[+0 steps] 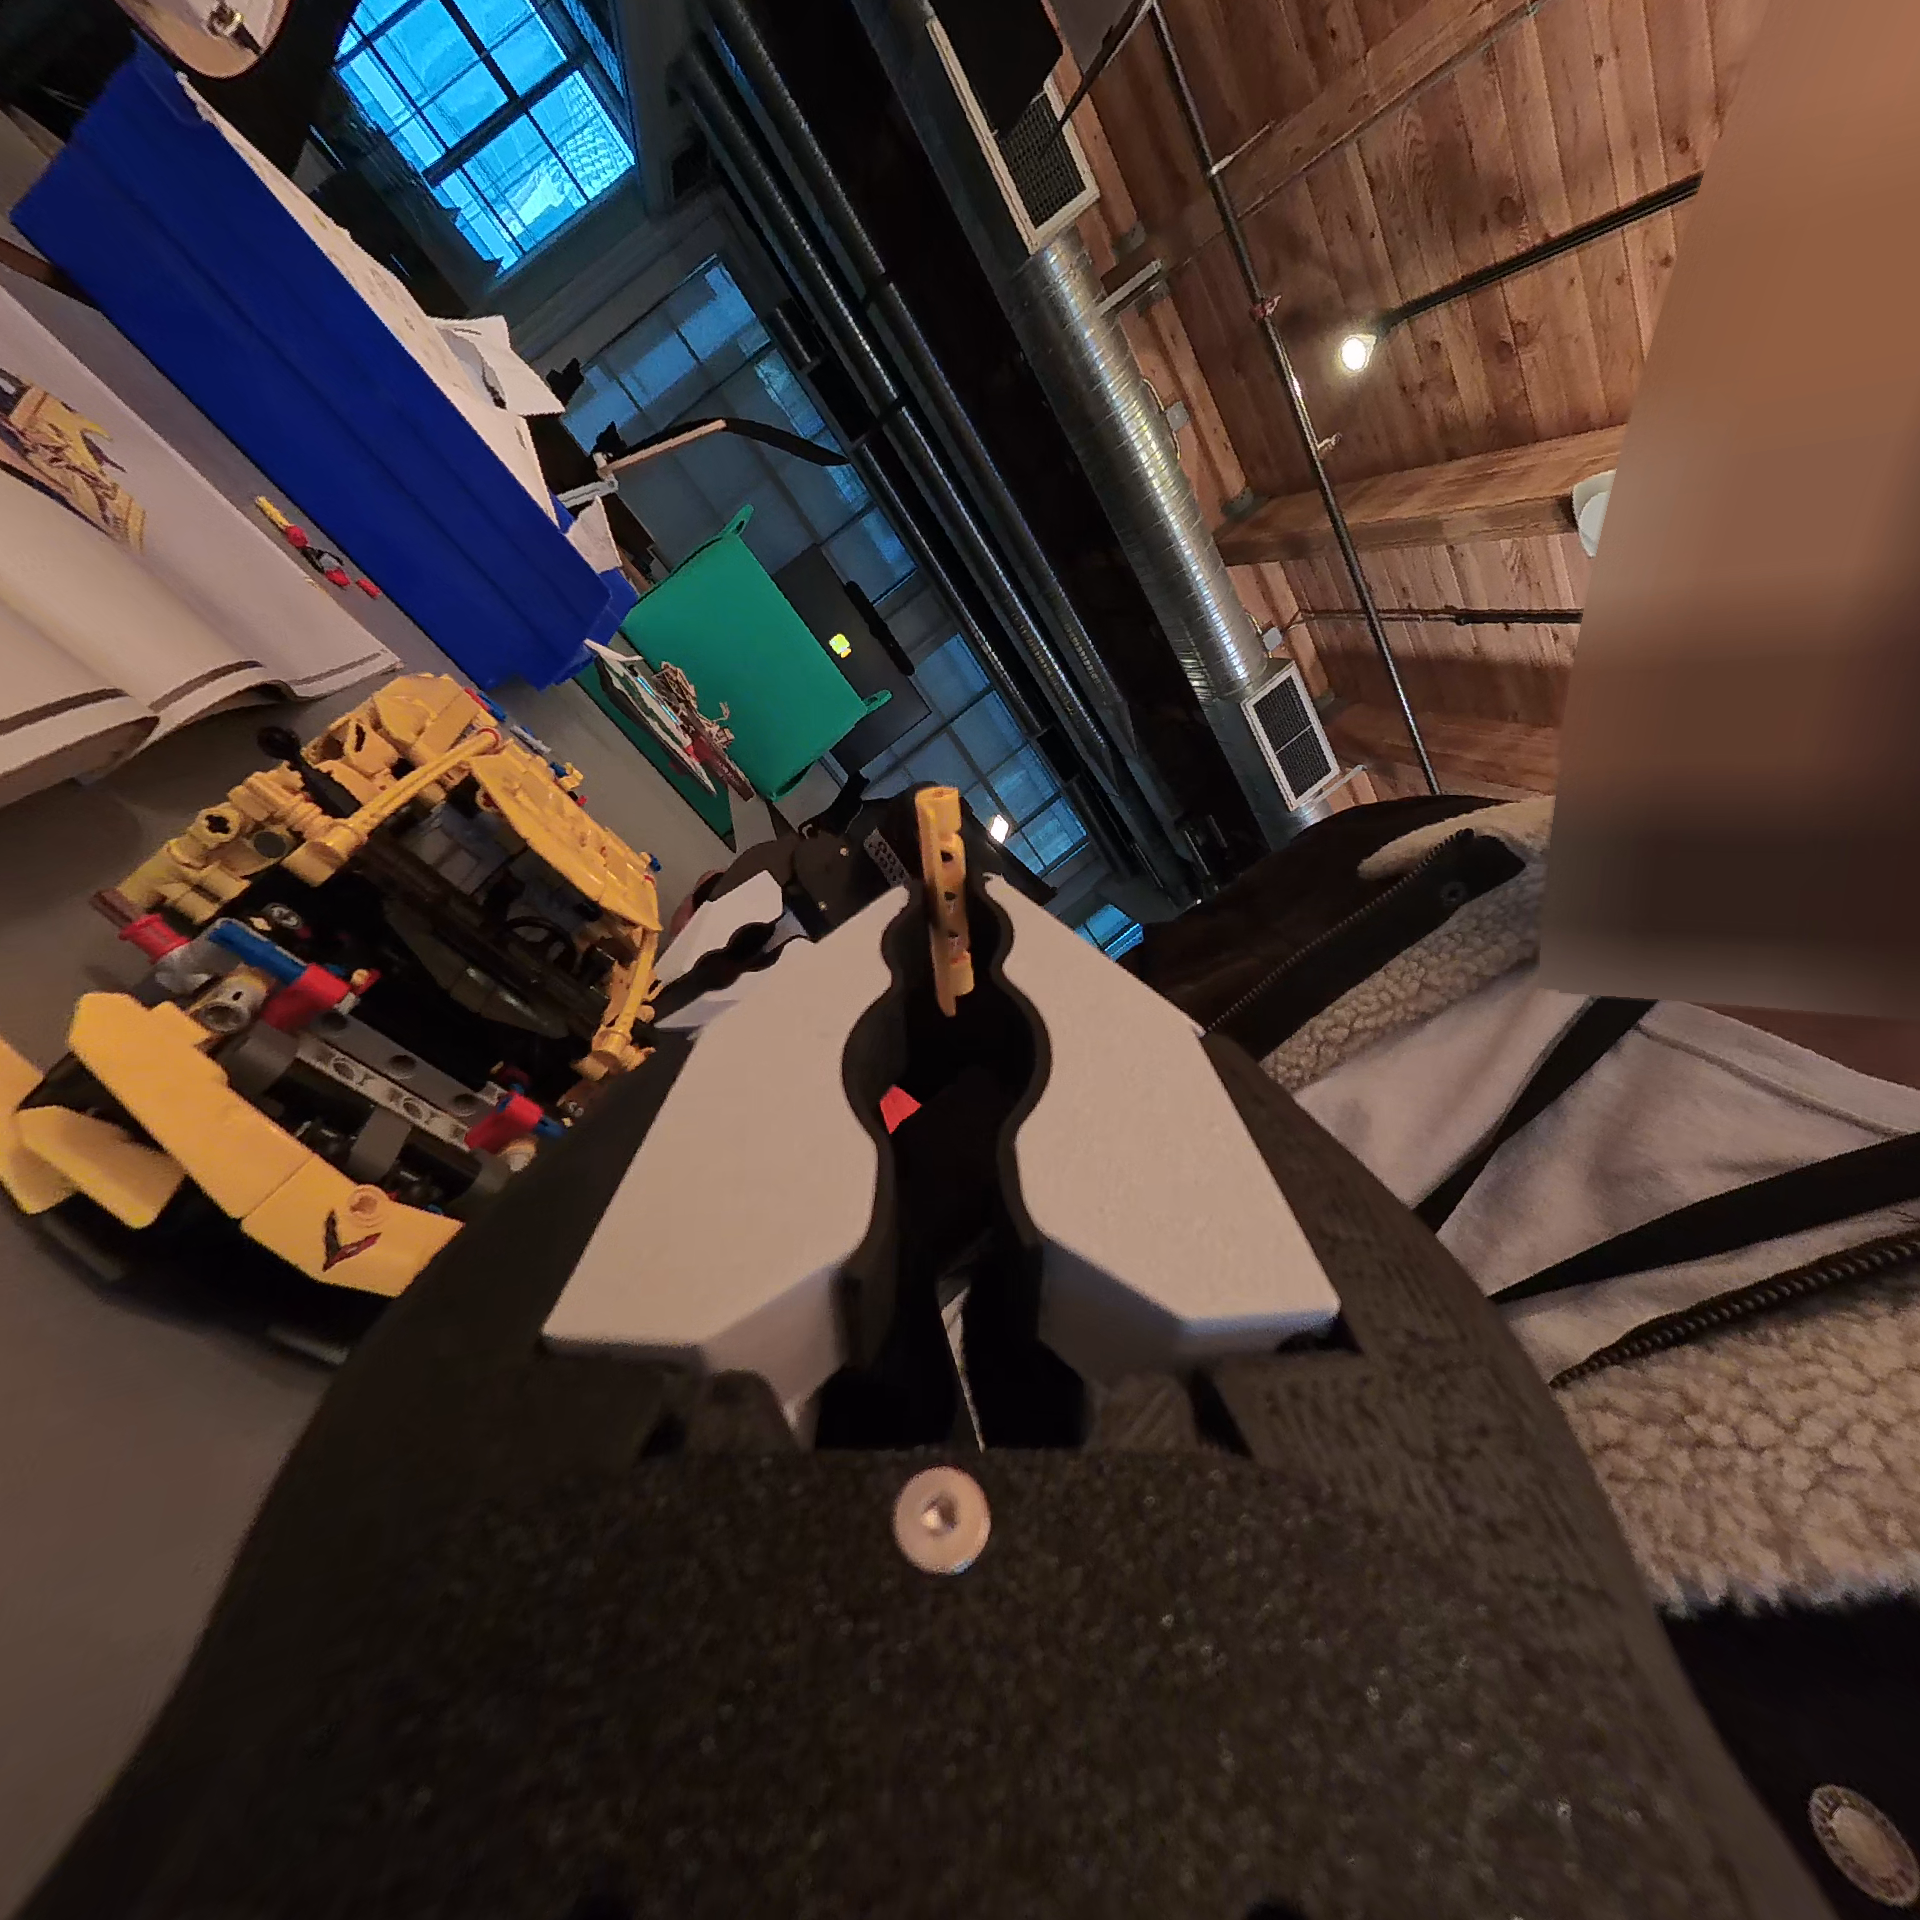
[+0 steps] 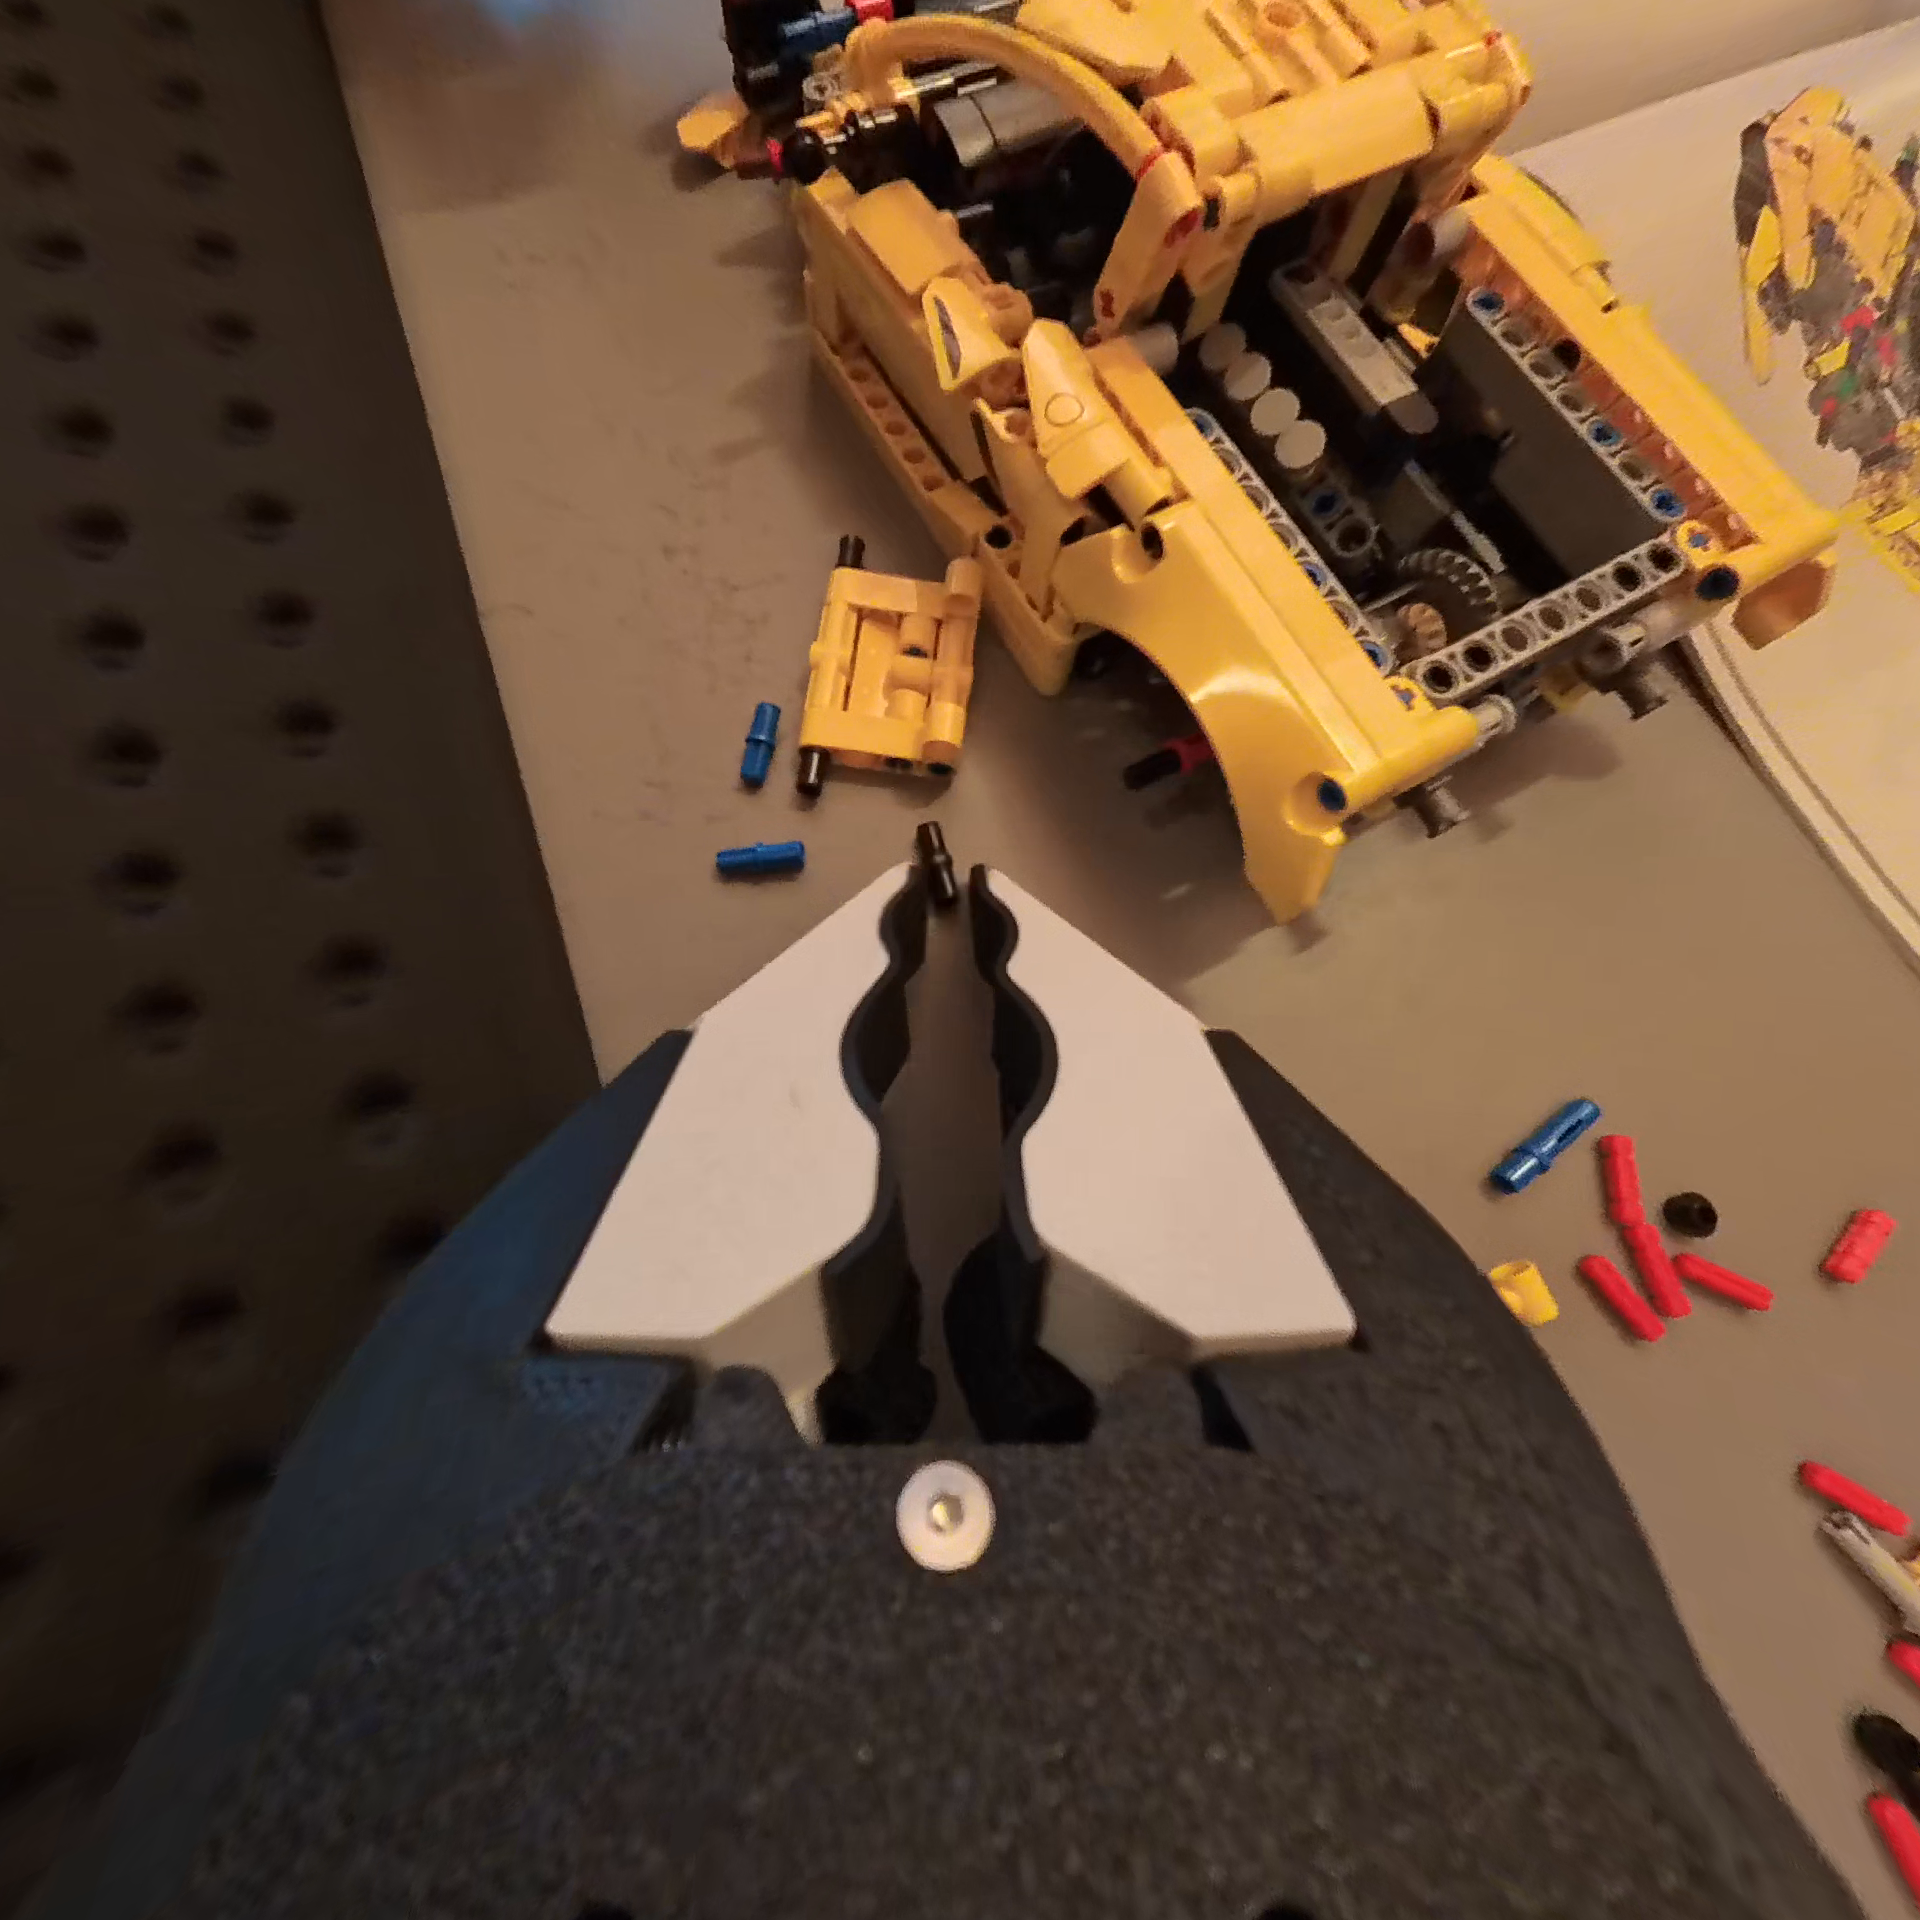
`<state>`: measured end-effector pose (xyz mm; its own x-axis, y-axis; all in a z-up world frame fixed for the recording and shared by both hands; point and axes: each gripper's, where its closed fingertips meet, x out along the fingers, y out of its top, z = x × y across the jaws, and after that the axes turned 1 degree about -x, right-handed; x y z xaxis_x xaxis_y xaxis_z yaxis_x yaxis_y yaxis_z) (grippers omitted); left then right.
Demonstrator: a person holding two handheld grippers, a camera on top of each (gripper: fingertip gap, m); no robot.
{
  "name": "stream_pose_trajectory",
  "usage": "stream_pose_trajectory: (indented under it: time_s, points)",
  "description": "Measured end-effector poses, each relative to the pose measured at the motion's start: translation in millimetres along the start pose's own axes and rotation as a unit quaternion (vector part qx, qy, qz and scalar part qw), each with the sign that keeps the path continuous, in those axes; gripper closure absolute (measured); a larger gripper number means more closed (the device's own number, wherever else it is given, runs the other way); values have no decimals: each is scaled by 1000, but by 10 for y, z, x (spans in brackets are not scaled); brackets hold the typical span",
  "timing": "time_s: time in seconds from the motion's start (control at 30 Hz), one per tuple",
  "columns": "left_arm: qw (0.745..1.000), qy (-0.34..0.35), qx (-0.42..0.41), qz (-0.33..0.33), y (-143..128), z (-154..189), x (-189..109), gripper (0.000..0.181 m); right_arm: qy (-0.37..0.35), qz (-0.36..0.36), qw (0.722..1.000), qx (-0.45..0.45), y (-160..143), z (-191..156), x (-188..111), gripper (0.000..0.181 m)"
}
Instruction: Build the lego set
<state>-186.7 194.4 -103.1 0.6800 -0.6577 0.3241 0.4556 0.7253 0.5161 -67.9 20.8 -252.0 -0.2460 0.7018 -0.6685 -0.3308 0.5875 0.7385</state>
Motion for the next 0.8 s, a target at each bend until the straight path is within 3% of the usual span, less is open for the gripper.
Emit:
stream_pose_trajectory:
  time_s: [0.23, 0.37, 0.43, 0.53, 0.67, 0.8]
  points:
    - [1000, 2, 0, -3, -13, -4, 3, 174, 17, -43, 999, 8, -21, -24, -58, 178]
    - [1000, 1, -2, -1, -9, -5, 0, 174, 29, -222, 974, 47, -330, 141, -576, 178]
    - [1000, -1, -2, -3, -16, 5, 7, 174, 18, -359, 929, 94, -658, 255, -1017, 178]
    - [1000, -3, -3, -2, -15, 8, 7, 174, 4, -509, 841, 185, -1132, 319, -1605, 178]
    - [1000, -3, -3, 1, -8, 10, -5, 174, 5, -596, 754, 277, -1573, 259, -1953, 177]
    - [1000, -1, -4, 2, -8, 5, -6, 174, 10, -638, 711, 297, -1741, 191, -2032, 177]
